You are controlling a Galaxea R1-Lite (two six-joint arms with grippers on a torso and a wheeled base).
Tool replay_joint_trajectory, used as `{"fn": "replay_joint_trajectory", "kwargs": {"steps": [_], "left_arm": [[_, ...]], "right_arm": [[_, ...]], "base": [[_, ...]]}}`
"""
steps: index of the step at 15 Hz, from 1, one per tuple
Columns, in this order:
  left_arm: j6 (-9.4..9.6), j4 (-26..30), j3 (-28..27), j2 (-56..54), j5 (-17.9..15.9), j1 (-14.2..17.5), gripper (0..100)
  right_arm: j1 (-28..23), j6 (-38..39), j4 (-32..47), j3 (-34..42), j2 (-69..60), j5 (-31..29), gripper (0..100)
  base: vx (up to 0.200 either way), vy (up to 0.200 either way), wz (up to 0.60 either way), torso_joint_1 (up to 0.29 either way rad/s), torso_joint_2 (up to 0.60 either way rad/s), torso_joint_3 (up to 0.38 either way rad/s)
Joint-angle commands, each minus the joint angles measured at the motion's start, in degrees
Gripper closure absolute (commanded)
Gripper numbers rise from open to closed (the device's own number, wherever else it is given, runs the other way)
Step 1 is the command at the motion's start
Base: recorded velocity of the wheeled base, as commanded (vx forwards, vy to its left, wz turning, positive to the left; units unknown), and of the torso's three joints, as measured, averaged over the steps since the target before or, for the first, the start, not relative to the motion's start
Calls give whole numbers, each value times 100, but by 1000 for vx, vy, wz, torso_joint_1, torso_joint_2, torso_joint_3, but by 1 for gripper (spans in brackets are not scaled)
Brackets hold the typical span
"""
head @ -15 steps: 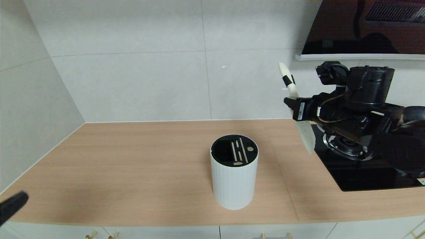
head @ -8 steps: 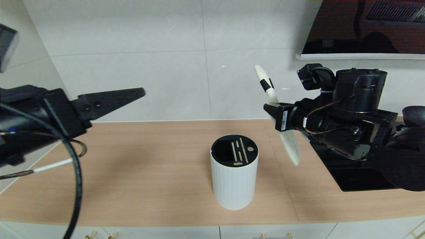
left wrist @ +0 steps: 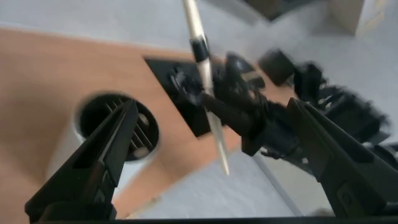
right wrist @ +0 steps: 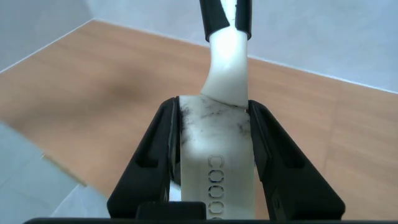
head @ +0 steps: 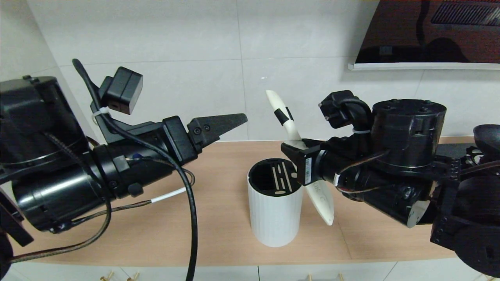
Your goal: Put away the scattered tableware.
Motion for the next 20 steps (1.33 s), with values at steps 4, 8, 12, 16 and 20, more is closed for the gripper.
{"fn": "replay_joint_trajectory", "kwargs": {"steps": [4, 8, 12, 16, 20], "left_arm": [[17, -915, 323, 496, 19, -151, 0], [26, -941, 358, 540, 19, -159, 0], [35, -1178, 411, 725, 27, -239, 0], [26, -1293, 411, 769, 36, -239, 0], [35, -1293, 428, 769, 36, -239, 0]], "right_arm": [[514, 175, 0, 46, 128, -14, 100], [725, 192, -9, 117, 119, -32, 100], [988, 403, -9, 134, 93, -32, 100], [1085, 447, -9, 152, 111, -23, 100], [1129, 535, -9, 187, 93, -14, 100]], "base": [[0, 0, 0, 0, 0, 0], [0, 0, 0, 0, 0, 0], [0, 0, 0, 0, 0, 0], [0, 0, 0, 0, 0, 0], [0, 0, 0, 0, 0, 0]]}}
